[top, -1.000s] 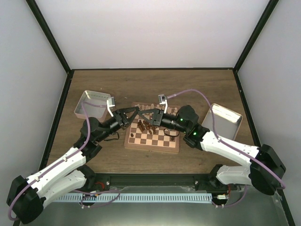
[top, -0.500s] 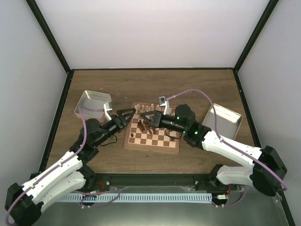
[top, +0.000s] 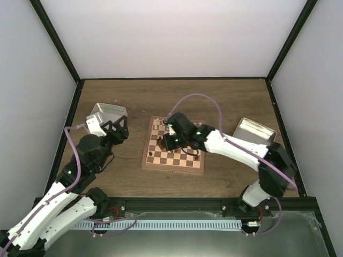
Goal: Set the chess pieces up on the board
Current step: Place the chess piece on the chessboard.
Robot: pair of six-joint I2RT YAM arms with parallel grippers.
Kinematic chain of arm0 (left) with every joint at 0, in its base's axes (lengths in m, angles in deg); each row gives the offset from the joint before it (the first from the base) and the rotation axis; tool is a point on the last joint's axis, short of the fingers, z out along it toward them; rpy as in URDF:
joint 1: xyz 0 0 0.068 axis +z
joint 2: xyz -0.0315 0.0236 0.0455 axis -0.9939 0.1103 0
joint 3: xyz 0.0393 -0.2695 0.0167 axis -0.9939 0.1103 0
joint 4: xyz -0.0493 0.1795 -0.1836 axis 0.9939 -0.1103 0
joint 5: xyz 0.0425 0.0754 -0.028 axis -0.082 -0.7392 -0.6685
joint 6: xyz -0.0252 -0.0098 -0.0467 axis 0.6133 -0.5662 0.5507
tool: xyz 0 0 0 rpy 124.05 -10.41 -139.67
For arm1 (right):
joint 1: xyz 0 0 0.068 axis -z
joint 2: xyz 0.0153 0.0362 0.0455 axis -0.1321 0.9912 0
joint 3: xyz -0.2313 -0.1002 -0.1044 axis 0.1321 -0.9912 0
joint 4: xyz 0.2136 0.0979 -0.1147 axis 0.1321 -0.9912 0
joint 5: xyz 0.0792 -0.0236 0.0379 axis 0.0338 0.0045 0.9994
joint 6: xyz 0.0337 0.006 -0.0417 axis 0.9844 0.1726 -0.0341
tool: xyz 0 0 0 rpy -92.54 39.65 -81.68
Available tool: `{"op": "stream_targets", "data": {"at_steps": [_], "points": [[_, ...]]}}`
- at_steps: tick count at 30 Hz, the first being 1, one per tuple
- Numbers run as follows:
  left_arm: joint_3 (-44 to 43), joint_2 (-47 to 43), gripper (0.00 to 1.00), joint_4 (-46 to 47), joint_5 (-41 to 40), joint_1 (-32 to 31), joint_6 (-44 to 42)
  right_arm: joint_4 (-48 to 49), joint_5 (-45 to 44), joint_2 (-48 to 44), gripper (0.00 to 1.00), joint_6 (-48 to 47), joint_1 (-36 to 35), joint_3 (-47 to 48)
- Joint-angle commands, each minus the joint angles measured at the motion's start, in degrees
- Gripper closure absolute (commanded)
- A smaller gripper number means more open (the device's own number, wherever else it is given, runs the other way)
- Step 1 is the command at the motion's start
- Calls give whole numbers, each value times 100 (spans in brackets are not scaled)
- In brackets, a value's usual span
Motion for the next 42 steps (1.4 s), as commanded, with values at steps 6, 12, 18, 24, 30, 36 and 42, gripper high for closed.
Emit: {"op": "stream_targets", "data": {"at_steps": [6,12,18,24,30,36,42], "points": [[63,-124,18,-346,-1034,7,-1372,-1915,-575,1659,95,-688,-483,1602],[161,-308,18,-309,-824,7,-1340,-2433,-611,2307,95,-750,-572,2201],[210,-392,17,-274,-680,7,-1277,-2753,-768,2726,95,-775,-620,2630],[264,-407,17,-249,-636,3,-1218,-2910,-902,2941,91,-764,-629,2916],[281,-410,17,-267,-695,7,-1182,-2926,-829,2916,77,-725,-648,2927],[281,-392,17,-276,-722,7,-1172,-2689,-646,2804,69,-668,-648,2848],[281,-384,17,-293,-722,7,-1172,-2509,-681,2790,70,-521,-647,2788]]}}
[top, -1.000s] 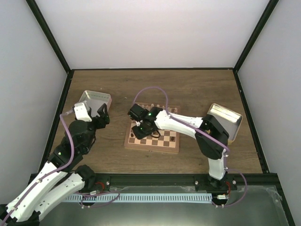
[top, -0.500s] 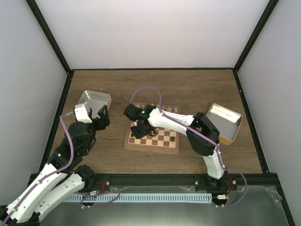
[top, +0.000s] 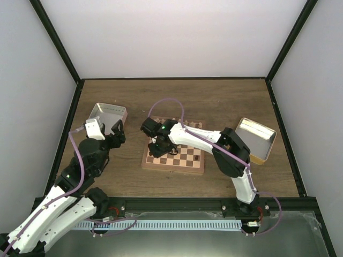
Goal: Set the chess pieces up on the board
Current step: Place the chess piece on the chessboard.
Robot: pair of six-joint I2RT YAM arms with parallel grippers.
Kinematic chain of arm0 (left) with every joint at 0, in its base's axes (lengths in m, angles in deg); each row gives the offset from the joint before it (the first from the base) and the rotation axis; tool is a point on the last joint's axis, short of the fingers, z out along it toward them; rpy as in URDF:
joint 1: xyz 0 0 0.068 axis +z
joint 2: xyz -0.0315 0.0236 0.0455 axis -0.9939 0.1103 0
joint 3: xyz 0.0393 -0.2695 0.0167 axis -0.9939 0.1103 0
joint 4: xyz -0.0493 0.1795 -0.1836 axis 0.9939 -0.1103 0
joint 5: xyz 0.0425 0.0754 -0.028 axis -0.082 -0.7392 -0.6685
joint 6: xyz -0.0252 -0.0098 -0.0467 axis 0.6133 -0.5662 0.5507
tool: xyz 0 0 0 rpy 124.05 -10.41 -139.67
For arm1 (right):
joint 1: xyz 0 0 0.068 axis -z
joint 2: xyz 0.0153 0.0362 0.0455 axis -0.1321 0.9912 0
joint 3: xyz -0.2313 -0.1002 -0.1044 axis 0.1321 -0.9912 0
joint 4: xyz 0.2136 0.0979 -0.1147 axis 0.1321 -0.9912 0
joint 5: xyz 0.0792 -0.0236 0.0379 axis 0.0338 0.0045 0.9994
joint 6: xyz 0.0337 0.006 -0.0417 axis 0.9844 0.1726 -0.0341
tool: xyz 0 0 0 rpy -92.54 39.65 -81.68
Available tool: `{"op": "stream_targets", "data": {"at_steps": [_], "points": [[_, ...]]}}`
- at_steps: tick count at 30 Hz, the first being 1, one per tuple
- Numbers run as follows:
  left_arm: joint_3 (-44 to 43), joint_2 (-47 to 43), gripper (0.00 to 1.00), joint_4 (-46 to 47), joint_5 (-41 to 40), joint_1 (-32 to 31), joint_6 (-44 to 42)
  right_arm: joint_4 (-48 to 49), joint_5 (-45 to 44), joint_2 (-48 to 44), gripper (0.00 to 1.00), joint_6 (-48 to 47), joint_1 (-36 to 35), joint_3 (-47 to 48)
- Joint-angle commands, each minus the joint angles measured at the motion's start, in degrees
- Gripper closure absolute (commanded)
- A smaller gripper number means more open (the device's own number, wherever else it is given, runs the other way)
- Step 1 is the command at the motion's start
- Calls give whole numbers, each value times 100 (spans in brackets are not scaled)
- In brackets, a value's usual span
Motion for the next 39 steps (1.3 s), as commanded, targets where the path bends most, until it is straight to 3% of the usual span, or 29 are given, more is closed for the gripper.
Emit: {"op": "stream_targets", "data": {"at_steps": [1,8,20,30,35,39], "points": [[30,-18,17,0,-43,7,28,170,-24,-125,70,171,-58,111],[30,23,17,17,-22,7,19,298,-198,-89,68,274,-61,30],[38,117,17,44,-13,7,19,405,-62,-13,80,198,-62,-157],[58,157,17,81,4,7,19,474,87,-96,82,186,-62,-222],[58,140,17,73,13,7,25,432,-73,-156,70,262,-60,-167],[56,149,17,83,22,7,15,611,-75,-422,67,369,-62,-167]]}}
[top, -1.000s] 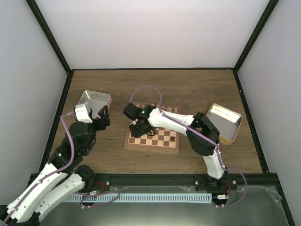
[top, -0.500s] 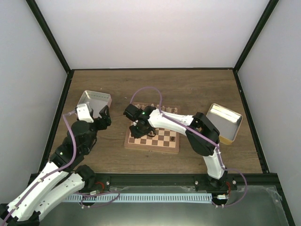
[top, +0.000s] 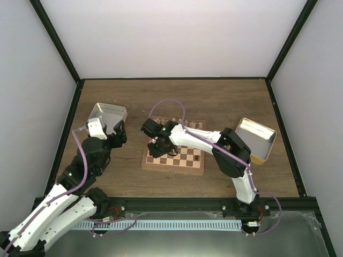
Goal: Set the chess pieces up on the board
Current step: Place the chess piece on the chessboard, then pick up the chess piece from the chessboard.
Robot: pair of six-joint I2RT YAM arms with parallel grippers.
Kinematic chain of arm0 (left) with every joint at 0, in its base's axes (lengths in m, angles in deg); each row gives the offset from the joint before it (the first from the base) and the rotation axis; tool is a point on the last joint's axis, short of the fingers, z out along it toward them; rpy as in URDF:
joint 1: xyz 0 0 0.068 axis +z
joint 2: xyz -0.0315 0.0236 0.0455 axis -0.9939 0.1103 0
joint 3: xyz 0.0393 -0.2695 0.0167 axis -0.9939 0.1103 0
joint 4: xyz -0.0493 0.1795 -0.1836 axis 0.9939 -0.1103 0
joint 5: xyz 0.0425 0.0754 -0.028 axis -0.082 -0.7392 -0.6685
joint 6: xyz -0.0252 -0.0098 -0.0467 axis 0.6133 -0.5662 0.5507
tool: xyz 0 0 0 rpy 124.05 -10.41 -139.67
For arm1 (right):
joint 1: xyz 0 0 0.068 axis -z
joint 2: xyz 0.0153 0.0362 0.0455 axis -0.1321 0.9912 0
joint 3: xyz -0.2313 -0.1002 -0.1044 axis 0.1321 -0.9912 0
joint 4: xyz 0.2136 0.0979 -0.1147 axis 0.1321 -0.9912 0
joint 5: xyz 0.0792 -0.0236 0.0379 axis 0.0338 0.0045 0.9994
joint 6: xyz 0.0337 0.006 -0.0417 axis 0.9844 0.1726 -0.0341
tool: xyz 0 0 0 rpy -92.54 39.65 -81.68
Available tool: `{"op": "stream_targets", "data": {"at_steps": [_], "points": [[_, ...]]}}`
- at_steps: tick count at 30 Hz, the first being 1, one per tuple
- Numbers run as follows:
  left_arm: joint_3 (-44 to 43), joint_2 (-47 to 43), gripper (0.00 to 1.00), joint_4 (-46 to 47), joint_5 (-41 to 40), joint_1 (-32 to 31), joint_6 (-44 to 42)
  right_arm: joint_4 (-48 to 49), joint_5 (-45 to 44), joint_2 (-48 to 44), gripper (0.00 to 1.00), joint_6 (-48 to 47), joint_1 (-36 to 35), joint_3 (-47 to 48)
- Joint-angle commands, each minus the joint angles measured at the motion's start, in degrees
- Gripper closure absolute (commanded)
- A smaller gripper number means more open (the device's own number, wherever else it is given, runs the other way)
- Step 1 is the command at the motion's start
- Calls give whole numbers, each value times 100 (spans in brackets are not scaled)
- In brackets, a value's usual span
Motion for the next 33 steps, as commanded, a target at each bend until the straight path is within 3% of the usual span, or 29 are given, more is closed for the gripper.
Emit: {"op": "stream_targets", "data": {"at_steps": [1,9,26,33], "points": [[37,-15,17,84,20,8,-12,207,-152,-464,67,159,-43,53],[53,-90,17,110,-78,7,-94,835,-882,-1127,68,648,293,-562],[60,-17,17,116,-154,7,-104,935,-751,-204,69,13,419,64],[57,-26,17,89,-161,7,-96,963,-583,-39,77,-31,412,190]]}}
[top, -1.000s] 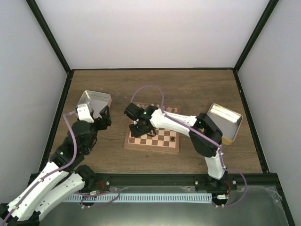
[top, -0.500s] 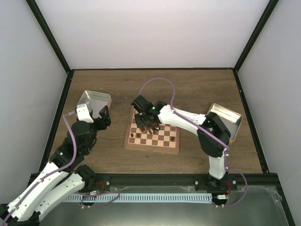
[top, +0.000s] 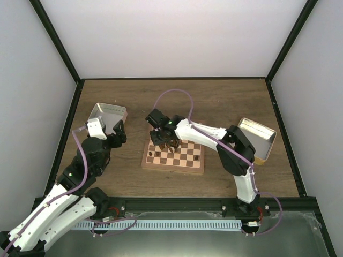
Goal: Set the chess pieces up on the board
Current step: Pick up the chess piece from the chessboard.
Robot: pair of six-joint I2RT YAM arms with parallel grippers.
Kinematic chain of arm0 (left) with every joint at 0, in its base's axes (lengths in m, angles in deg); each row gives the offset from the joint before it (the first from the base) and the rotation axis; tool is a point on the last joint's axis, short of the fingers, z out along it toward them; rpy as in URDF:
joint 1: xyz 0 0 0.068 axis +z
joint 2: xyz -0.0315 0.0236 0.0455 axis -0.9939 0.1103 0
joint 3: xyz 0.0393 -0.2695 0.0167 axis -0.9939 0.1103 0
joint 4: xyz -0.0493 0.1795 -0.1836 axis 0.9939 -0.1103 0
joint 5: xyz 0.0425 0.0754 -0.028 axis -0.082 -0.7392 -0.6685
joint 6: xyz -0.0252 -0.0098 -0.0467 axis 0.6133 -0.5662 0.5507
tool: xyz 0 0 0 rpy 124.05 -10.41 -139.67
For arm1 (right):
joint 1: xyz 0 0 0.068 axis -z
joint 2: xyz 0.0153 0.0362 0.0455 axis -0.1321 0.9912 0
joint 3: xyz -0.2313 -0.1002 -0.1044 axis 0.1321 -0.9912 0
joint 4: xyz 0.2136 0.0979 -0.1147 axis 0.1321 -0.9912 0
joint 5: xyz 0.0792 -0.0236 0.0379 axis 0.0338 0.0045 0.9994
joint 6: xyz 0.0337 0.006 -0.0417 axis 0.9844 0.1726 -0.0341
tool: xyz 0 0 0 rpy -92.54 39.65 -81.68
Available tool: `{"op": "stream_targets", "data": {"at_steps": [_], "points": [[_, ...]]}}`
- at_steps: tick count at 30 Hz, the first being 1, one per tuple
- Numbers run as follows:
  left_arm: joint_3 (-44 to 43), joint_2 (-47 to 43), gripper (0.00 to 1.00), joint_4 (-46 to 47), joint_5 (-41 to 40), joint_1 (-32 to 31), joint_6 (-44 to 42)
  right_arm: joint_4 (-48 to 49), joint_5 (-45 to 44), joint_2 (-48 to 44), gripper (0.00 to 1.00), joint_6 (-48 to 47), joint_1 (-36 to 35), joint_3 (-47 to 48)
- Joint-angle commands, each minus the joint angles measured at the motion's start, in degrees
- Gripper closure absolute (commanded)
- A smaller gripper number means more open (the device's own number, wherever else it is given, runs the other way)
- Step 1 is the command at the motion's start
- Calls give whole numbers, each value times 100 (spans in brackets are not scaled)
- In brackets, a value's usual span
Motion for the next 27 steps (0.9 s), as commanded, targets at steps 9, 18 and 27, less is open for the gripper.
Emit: {"op": "stream_targets", "data": {"at_steps": [9,18,27], "points": [[46,-11,17,56,-71,7,-23,111,88,337,80,-63,-25,268],[56,-2,17,73,-80,7,-23,367,55,302,92,-74,-23,213],[65,48,17,89,-37,7,-8,1168,118,-274,93,-49,-22,-440]]}}
